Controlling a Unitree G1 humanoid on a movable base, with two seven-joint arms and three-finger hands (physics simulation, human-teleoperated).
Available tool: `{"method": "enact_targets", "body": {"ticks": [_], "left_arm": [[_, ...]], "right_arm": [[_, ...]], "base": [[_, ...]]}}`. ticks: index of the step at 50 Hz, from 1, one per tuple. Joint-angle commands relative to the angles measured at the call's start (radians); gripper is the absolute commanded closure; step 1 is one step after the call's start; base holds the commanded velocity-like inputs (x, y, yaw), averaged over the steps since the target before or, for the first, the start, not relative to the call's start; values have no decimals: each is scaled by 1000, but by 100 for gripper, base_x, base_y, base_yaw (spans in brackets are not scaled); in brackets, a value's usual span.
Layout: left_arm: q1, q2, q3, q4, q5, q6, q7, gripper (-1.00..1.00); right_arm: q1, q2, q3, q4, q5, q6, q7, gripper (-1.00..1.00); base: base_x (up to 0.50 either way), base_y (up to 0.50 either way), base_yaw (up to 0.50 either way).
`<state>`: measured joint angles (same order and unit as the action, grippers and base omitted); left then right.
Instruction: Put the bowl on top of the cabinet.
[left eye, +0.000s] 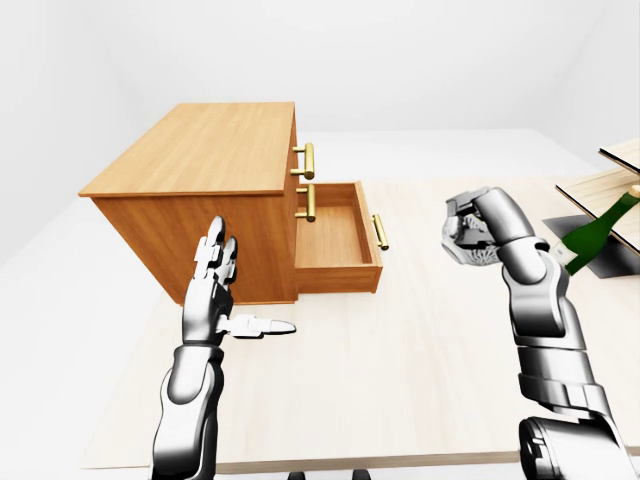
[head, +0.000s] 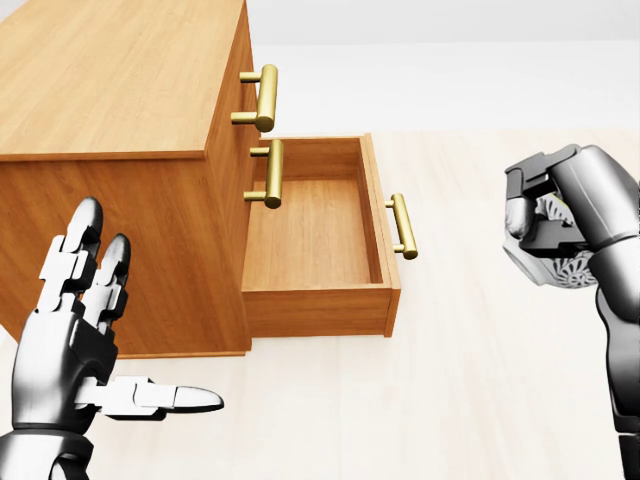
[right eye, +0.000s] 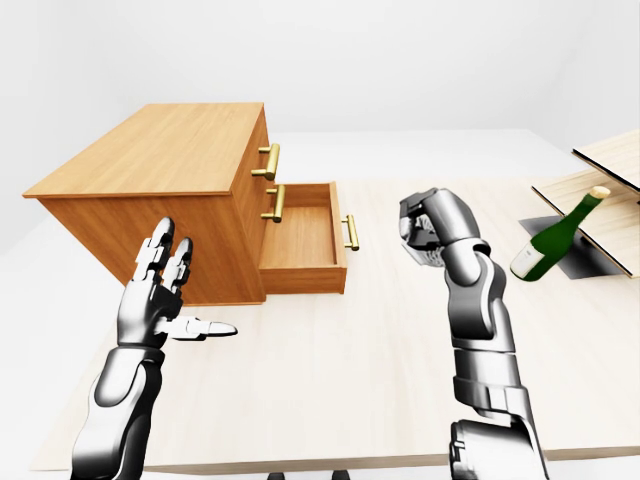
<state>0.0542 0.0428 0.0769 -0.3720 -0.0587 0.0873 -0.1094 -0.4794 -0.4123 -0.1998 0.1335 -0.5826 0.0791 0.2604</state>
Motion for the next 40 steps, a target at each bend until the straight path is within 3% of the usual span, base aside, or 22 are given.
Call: {"method": "enact_targets", "body": {"ticks": [1, 20, 40], "left_arm": [[-75, 1, 11, 179, 27, 0, 27, -100], [-83, 6, 19, 167, 15, 0, 28, -100], [-82, 5, 17, 166, 19, 0, 27, -100]], "right_arm": [[-114, 12, 33, -51, -295, 8, 42, 100], [-361, 82, 121, 37, -372, 8, 53, 100], [-546, 140, 161, 122, -412, 8, 69, 100]], "base": [[0, 0, 0], [1, 0, 0], [1, 0, 0]]}}
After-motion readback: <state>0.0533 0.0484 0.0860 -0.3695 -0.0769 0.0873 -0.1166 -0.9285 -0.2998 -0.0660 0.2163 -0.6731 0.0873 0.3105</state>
